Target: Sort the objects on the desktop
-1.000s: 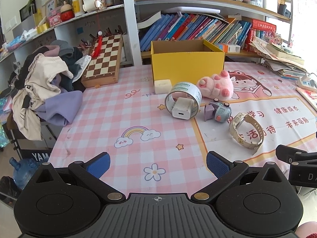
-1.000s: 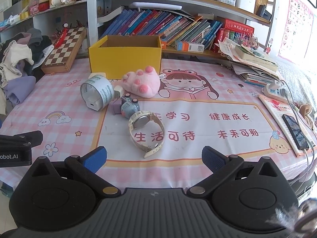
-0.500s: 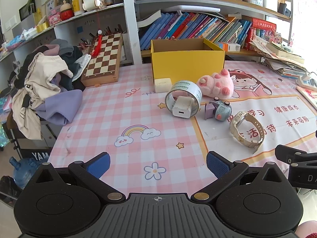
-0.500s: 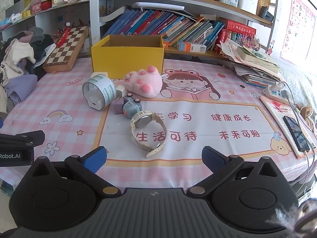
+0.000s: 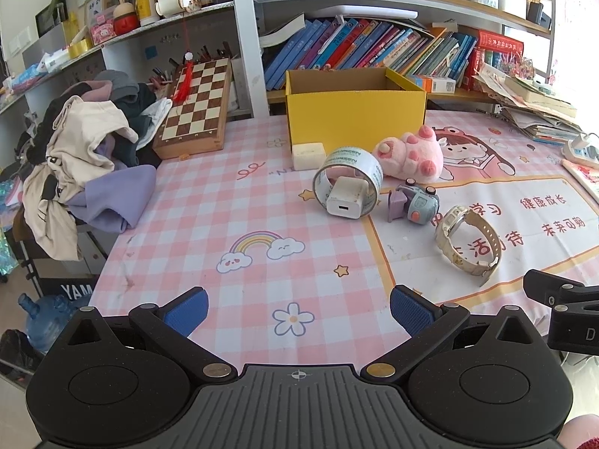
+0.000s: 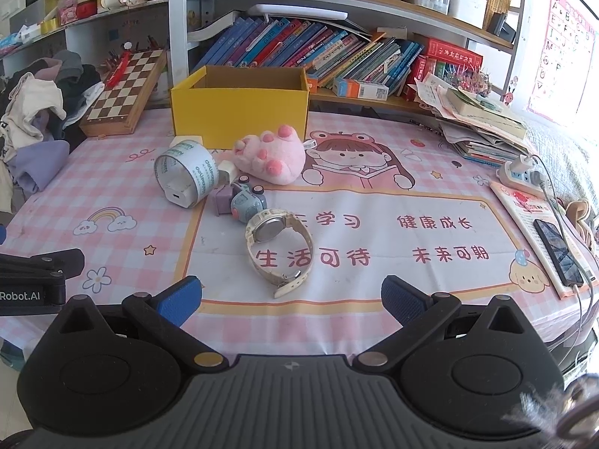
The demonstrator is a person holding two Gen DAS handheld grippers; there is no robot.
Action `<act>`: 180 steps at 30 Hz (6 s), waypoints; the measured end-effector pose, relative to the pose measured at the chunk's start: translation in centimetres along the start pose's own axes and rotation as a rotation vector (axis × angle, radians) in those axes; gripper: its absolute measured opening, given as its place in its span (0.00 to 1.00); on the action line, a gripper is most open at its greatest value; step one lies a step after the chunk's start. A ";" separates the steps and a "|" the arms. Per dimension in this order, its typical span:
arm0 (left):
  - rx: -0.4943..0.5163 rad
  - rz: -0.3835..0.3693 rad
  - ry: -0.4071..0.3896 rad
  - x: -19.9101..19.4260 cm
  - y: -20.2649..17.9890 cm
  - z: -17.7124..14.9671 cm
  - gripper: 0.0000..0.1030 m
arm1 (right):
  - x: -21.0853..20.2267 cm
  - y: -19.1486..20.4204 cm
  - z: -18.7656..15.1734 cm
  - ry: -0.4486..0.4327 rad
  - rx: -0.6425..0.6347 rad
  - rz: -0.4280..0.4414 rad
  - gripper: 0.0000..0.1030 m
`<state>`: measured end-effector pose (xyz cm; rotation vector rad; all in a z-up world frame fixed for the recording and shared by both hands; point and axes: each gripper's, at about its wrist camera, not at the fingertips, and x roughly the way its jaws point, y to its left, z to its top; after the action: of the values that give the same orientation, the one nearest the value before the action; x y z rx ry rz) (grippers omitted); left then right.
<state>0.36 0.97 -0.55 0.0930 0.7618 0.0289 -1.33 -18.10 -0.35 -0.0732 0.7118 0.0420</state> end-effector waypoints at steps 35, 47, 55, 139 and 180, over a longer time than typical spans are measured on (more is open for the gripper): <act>-0.009 -0.039 -0.017 -0.4 -0.1 -0.3 1.00 | 0.1 -0.3 0.1 0.011 0.004 0.024 1.00; -0.011 -0.080 -0.058 -0.9 0.0 -0.3 1.00 | 0.0 -0.1 0.3 0.004 0.004 0.050 1.00; -0.023 -0.067 -0.044 -0.1 0.0 0.1 1.00 | 0.8 -0.2 0.7 0.020 -0.014 0.044 0.96; -0.151 0.090 0.163 13.1 -4.2 7.8 1.00 | 20.2 -1.4 8.8 0.345 -0.290 0.362 0.60; -0.288 0.087 0.122 16.4 -3.8 10.2 0.85 | 21.2 -8.1 11.5 0.283 -0.200 0.408 0.60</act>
<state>19.19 -2.54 -4.84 -0.1507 0.8676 0.2278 22.68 -24.97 -5.11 -0.1258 0.9951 0.5024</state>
